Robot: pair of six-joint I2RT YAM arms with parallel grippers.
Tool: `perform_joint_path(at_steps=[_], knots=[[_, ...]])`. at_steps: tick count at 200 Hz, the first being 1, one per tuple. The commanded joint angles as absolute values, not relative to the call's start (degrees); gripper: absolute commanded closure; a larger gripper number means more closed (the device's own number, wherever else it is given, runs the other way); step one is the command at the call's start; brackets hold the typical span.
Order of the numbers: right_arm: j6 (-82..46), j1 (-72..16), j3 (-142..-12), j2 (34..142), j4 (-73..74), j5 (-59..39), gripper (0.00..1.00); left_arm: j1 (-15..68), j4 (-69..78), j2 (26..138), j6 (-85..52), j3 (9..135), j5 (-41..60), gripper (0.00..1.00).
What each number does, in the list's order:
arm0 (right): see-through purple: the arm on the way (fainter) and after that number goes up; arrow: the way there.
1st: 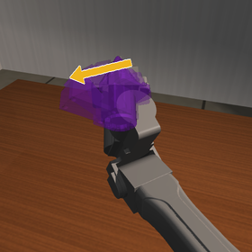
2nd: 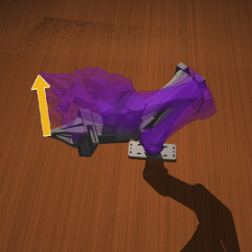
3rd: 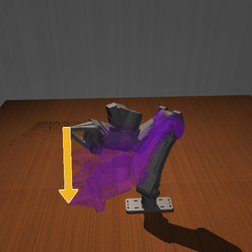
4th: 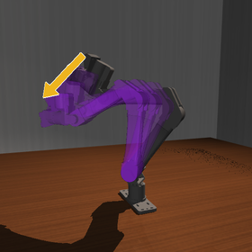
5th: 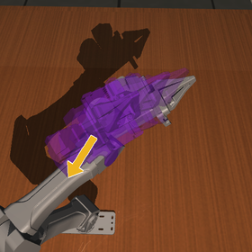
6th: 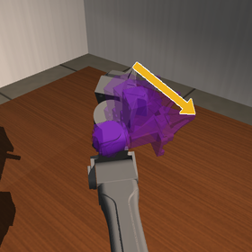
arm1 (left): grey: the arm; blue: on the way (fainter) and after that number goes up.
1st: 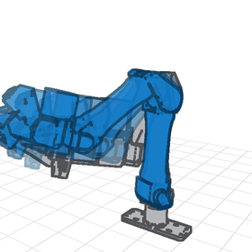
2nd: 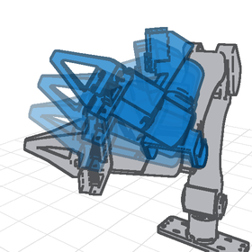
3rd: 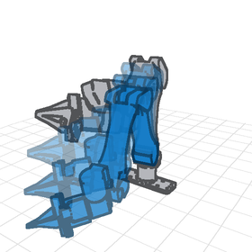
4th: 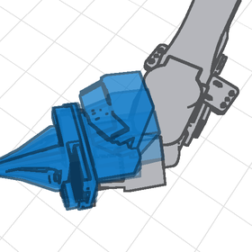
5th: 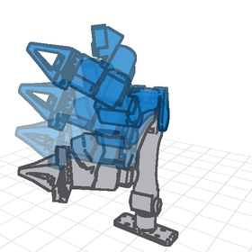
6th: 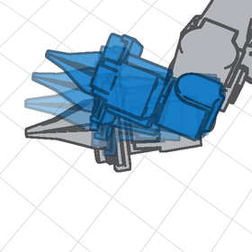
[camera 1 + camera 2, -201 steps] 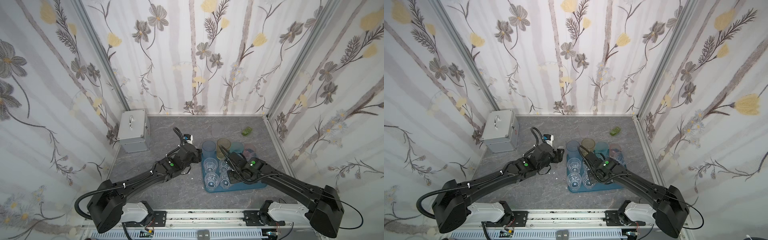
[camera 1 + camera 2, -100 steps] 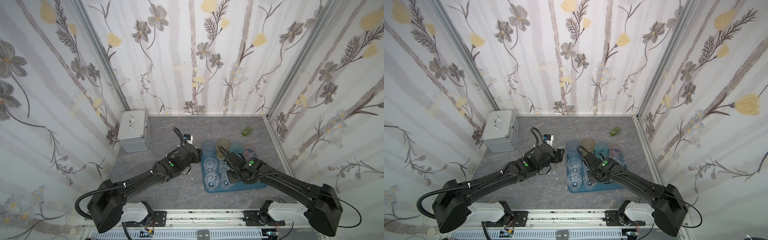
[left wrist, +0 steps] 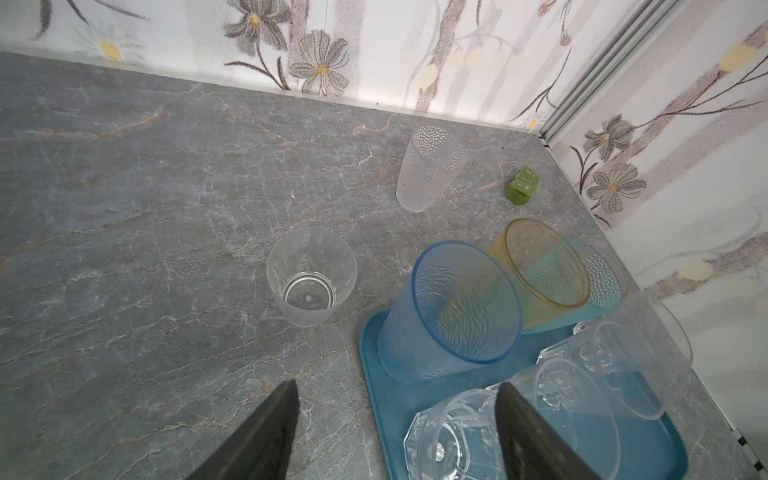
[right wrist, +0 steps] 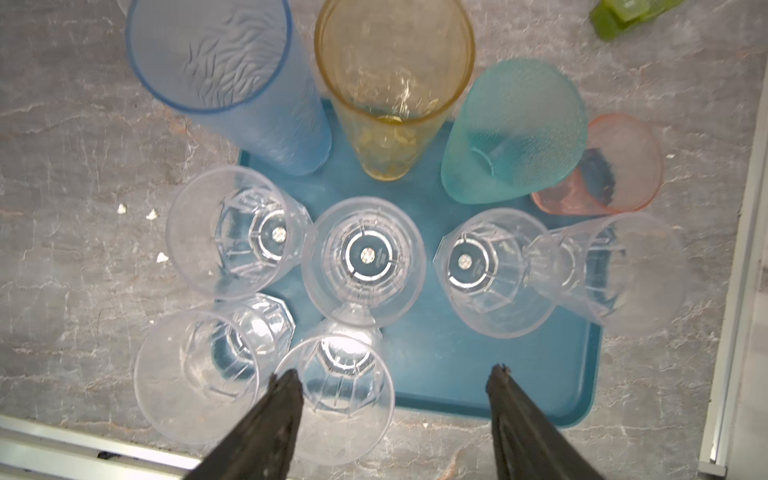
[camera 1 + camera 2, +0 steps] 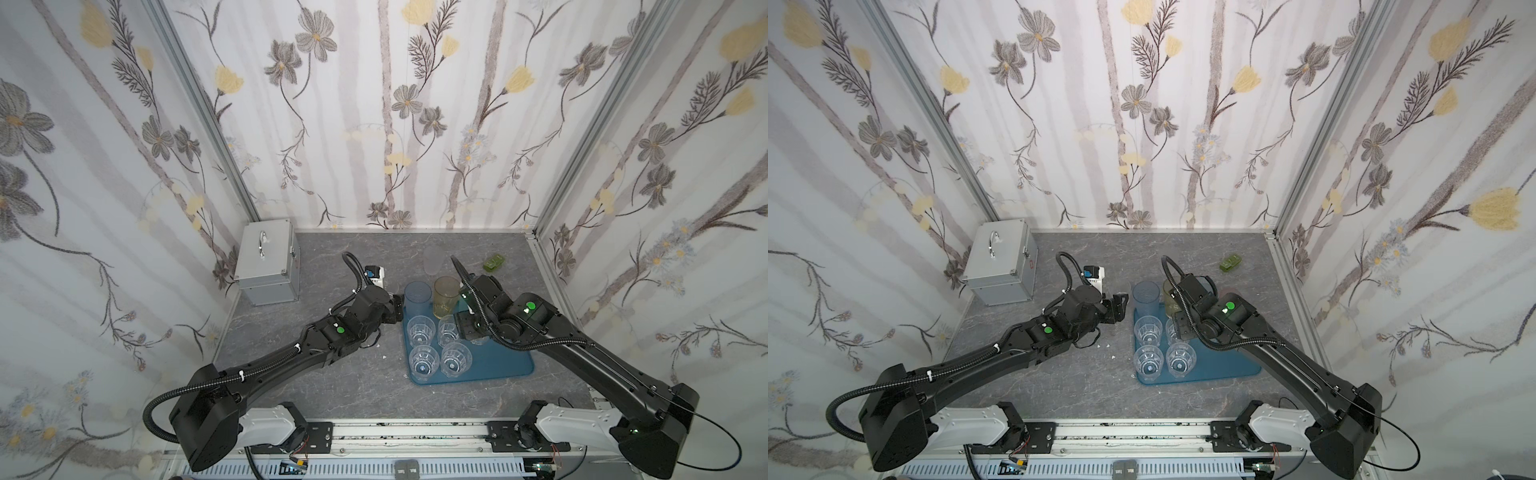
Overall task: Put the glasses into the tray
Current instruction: 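Move the right gripper over the frosted cup near the green box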
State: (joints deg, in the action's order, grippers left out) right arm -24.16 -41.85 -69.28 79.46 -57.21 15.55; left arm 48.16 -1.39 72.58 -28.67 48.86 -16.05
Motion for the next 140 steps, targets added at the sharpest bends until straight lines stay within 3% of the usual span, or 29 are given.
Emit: perform_joint_path(at_steps=[1, 39, 86, 140], knots=[[-20.76, -39.47, -72.22, 82.25, -51.8, 17.78, 0.22, 48.07, -0.09, 72.28, -26.88, 49.22, -19.23, 0.11], [-20.69, -34.55, -77.32, 88.9, -42.44, 19.13, 0.2, 47.01, -0.05, 72.31, -25.21, 48.44, -21.15, 0.0], [-23.36, -29.19, -82.97, 98.34, -32.09, 18.73, 0.21, 41.05, 0.04, 70.78, -24.25, 46.26, -21.32, 0.0], [-27.69, -23.37, -90.6, 111.95, -26.41, 7.99, 0.29, 38.74, 1.65, 71.06, -26.54, 44.63, -22.24, 0.0]])
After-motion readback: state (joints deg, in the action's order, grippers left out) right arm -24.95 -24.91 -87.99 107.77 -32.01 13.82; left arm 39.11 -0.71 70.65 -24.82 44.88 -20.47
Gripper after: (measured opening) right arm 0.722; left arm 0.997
